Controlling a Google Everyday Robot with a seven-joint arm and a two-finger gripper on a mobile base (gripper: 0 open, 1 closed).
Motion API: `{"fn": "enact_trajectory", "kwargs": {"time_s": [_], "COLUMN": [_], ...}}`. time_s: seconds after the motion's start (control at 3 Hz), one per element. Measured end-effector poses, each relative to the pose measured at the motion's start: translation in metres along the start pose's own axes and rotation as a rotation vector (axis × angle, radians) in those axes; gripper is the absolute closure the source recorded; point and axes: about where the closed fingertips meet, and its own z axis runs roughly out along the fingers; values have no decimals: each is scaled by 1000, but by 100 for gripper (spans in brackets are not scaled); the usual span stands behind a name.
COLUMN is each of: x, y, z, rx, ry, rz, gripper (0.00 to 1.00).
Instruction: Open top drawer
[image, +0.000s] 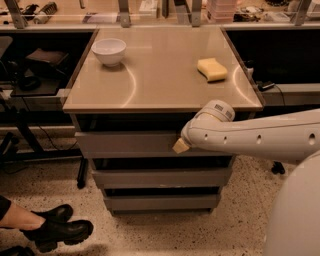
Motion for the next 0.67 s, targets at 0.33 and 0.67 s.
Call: {"fn": "enact_trajectory", "kwargs": {"time_s": [0.33,0.67], "x": [0,-2], "y": [0,-7], "z": [0,-7], "rx": [0,0], "ry": [0,0], "rz": [0,0], "gripper": [66,89]}}
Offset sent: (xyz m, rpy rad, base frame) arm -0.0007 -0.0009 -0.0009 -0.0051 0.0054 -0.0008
